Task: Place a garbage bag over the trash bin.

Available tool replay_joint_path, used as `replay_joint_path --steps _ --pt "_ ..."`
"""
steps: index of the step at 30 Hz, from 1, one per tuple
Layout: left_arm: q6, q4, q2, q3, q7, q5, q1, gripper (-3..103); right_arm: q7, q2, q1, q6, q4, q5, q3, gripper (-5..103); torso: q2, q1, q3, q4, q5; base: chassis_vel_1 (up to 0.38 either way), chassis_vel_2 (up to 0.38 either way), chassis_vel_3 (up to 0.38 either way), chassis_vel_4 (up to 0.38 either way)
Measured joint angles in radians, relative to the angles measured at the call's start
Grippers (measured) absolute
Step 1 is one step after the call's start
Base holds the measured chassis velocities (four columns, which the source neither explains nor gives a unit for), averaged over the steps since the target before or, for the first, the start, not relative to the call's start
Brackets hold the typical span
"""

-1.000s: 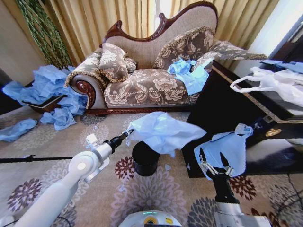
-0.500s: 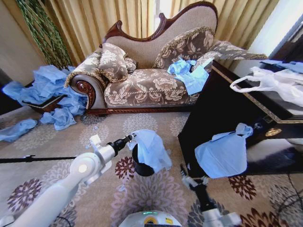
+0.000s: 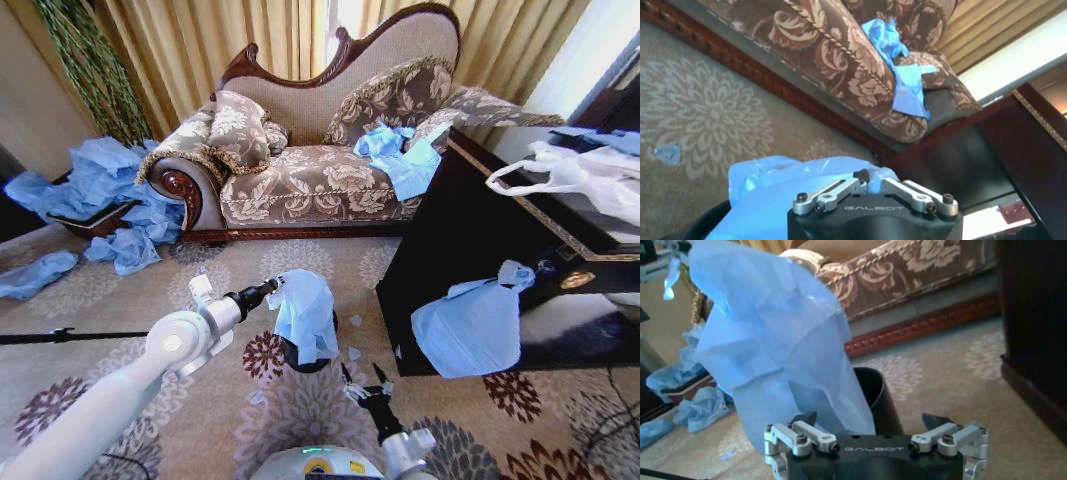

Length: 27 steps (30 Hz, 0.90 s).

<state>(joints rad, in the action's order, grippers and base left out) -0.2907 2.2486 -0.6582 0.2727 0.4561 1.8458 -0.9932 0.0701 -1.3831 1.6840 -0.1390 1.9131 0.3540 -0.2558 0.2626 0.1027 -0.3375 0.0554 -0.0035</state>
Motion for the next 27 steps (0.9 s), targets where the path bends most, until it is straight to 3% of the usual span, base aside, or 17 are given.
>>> replay_joint_path --steps 16,27 --pt "0.000 -0.019 0.018 -0.025 0.014 0.047 0.054 0 -0.024 -0.020 -0.207 0.030 -0.176 0.077 0.088 100 0.000 0.000 0.000 -0.0001 -0.0011 0.000 0.000 0.000 0.000" --pt "-0.003 -0.019 0.016 -0.019 0.019 0.062 0.051 0 -0.029 -0.028 -0.277 0.034 -0.221 0.153 0.072 100 0.000 0.000 0.000 -0.0002 0.0005 0.000 0.000 0.000 0.000"
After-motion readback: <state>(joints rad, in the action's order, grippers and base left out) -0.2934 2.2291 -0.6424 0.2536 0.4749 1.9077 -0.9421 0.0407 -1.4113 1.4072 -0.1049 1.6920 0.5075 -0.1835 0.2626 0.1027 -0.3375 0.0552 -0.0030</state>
